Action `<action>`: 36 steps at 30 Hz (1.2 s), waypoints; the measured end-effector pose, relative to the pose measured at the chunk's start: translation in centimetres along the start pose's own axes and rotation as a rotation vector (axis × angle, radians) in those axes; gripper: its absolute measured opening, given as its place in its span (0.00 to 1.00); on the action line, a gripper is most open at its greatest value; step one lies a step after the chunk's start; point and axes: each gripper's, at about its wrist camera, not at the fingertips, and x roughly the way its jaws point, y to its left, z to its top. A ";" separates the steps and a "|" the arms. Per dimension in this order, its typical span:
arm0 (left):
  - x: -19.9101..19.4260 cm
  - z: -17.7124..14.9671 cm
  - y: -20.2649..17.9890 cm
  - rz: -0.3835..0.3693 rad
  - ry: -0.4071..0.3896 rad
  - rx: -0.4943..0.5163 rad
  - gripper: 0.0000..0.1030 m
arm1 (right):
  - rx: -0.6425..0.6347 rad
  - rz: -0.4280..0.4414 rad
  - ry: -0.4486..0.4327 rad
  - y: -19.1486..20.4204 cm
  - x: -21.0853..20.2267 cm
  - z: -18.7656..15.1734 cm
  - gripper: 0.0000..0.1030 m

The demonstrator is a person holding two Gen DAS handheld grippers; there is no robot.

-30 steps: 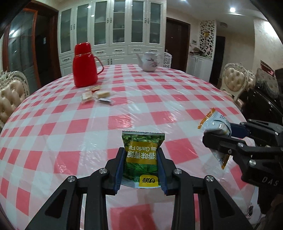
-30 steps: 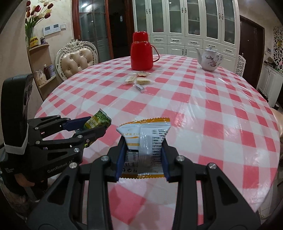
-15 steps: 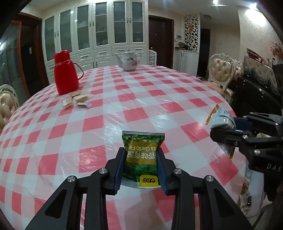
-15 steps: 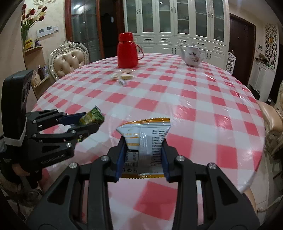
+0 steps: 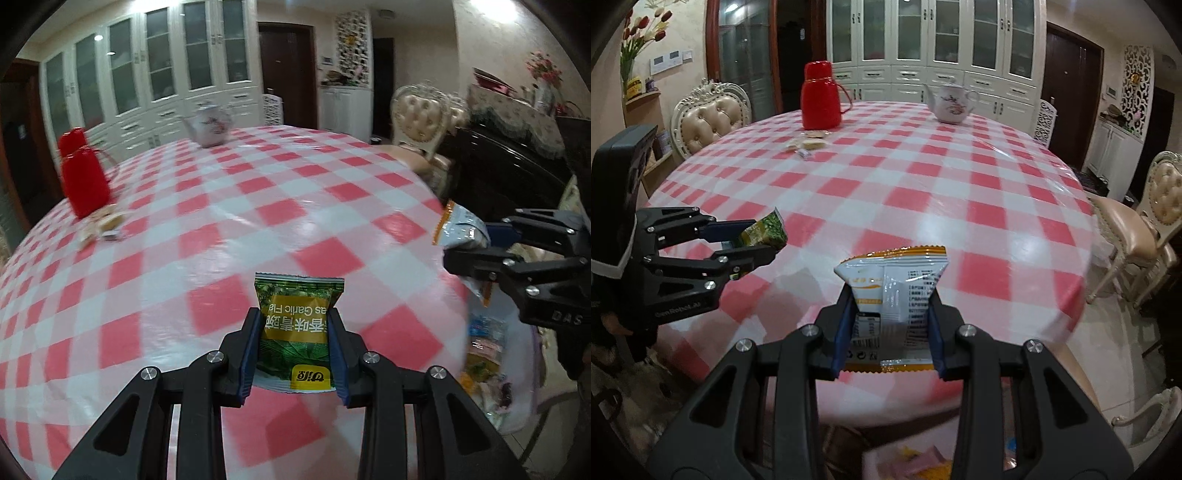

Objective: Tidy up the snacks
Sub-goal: 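Lift both held packets and carry them over the white box, then open both tools to drop the packets into the white box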

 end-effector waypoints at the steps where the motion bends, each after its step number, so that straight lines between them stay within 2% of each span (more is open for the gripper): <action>1: 0.1 0.1 -0.7 -0.019 0.006 0.012 0.34 | 0.002 -0.009 0.006 -0.6 -0.3 -0.3 0.38; 7: 0.4 0.9 -6.2 -0.141 0.026 0.117 0.34 | -0.033 -0.041 0.049 -4.1 -2.0 -2.2 0.38; 11: 1.0 1.0 -9.6 -0.264 0.071 0.168 0.34 | -0.055 -0.076 0.069 -6.7 -3.3 -3.3 0.38; 18: 2.3 0.8 -15.3 -0.413 0.139 0.282 0.34 | -0.159 -0.192 0.207 -10.2 -4.3 -7.1 0.38; 24: 3.6 0.0 -19.1 -0.493 0.194 0.359 0.34 | -0.182 -0.227 0.303 -12.1 -4.5 -9.5 0.38; 32: 5.3 -0.9 -22.7 -0.542 0.240 0.462 0.34 | -0.181 -0.263 0.394 -13.9 -4.9 -11.9 0.38; 36: 5.6 -1.1 -23.5 -0.573 0.245 0.477 0.36 | -0.176 -0.254 0.426 -14.3 -5.0 -12.6 0.39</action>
